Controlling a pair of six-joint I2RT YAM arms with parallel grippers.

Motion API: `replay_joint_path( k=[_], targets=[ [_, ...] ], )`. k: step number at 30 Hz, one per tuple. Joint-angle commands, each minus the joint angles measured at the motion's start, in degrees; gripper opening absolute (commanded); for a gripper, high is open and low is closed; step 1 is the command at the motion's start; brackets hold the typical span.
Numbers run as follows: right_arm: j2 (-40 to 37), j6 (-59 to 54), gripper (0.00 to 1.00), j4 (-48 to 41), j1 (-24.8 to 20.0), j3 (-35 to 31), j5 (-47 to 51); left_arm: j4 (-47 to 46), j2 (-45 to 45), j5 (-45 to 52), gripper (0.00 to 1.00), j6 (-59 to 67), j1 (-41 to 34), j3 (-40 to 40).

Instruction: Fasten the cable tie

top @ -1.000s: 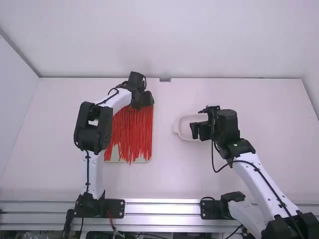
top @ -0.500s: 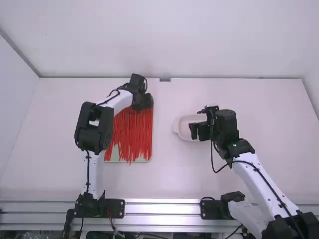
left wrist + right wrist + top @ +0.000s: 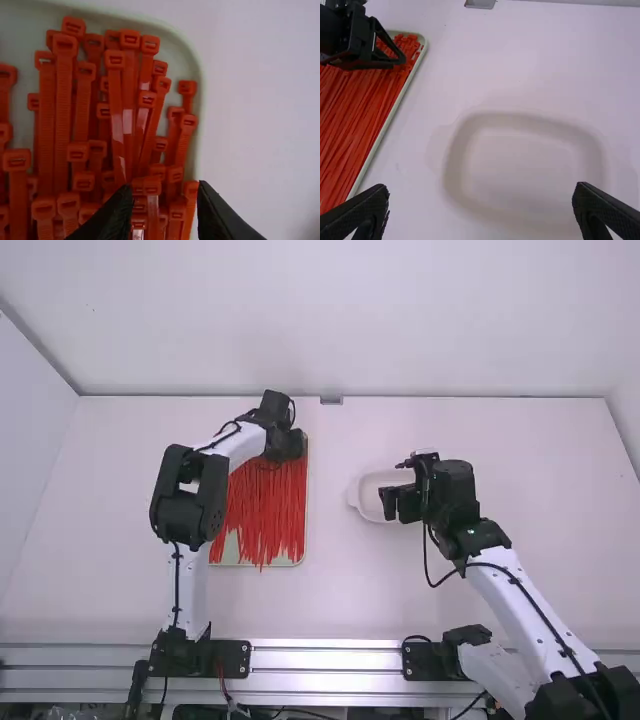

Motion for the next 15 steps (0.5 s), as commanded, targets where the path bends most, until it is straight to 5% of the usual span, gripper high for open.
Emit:
replay_joint_path(
  k=[1,15],
  targets=[
    [0.3,-0.2,0.98,-0.1,0.2,2.3,-0.1,-0.2,0.9,-0.9,0.34,-0.2,-0.1,-0.5],
    [0.3,-0.2,0.98,-0.1,0.2,2.3,0.0,1.5,0.9,-1.2,0.26,-0.4,-0.3,-1.5]
  ],
)
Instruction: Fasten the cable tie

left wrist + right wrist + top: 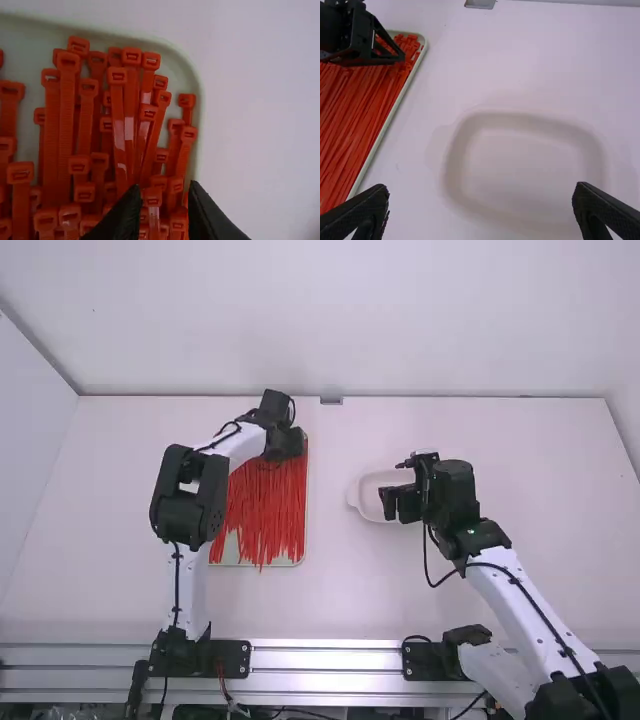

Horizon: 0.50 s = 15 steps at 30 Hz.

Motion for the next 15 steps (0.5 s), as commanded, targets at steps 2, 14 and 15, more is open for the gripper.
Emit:
replay_joint_path(
  k=[2,14,15],
  targets=[
    [0.3,-0.3,0.98,-0.1,0.2,2.3,-0.1,-0.1,0.9,-0.4,0.27,-0.3,-0.2,-1.2],
    [0.3,-0.3,0.98,-0.1,0.2,2.3,-0.1,0.7,0.9,-0.4,0.26,-0.3,-0.1,-1.8],
    [0.3,-0.2,0.98,-0.1,0.2,2.3,-0.1,0.6,0.9,-0.4,0.25,-0.3,0.0,-1.8]
  ],
)
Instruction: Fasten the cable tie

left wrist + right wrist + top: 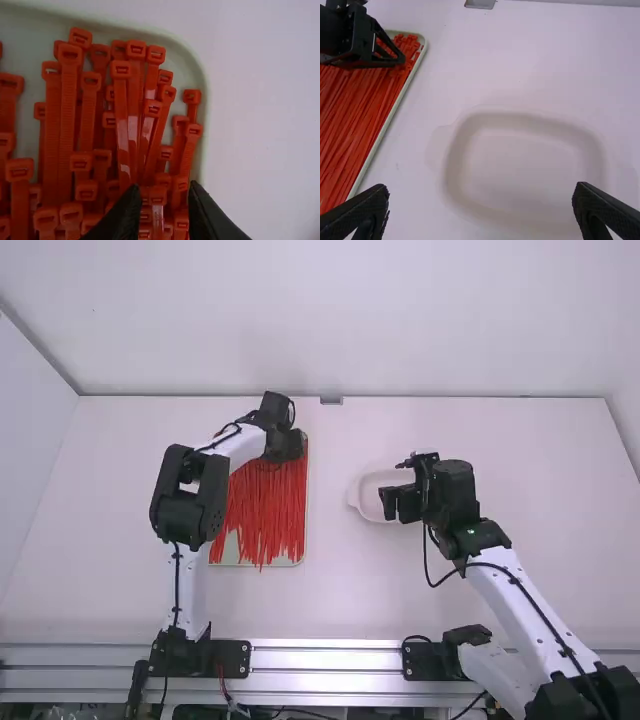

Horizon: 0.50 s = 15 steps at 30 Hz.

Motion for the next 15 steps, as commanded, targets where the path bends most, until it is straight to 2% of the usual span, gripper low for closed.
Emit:
replay_joint_path(
  k=[1,15],
  targets=[
    [0.3,-0.3,0.98,-0.1,0.2,2.3,-0.1,-0.2,0.9,-0.4,0.25,-0.2,-0.1,-1.0],
    [0.3,-0.3,0.98,-0.1,0.2,2.3,-0.1,0.1,0.9,-0.5,0.17,-0.2,-0.3,-1.3]
  ],
)
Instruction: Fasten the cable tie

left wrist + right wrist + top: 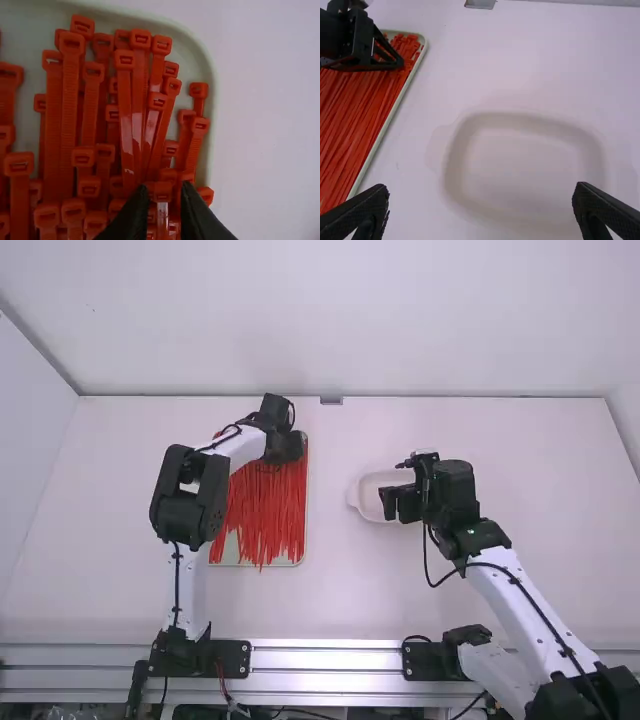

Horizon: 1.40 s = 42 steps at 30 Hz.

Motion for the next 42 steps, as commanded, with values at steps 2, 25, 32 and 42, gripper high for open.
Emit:
replay_joint_path(
  k=[2,25,32,42],
  targets=[
    [0.3,-0.2,0.98,-0.1,0.2,2.3,-0.1,0.1,0.9,-0.5,0.16,-0.2,0.0,-0.4],
    [0.3,-0.2,0.98,0.0,0.2,2.3,-0.1,1.6,0.9,-1.9,0.04,-0.2,0.2,-0.4],
    [0.3,-0.2,0.98,0.0,0.2,2.3,-0.1,1.7,0.9,-1.9,0.03,-0.2,0.4,-0.4],
    [0.3,-0.2,0.98,0.0,0.2,2.3,-0.1,4.3,0.9,-2.3,0.01,-0.2,0.5,-0.3]
  ],
)
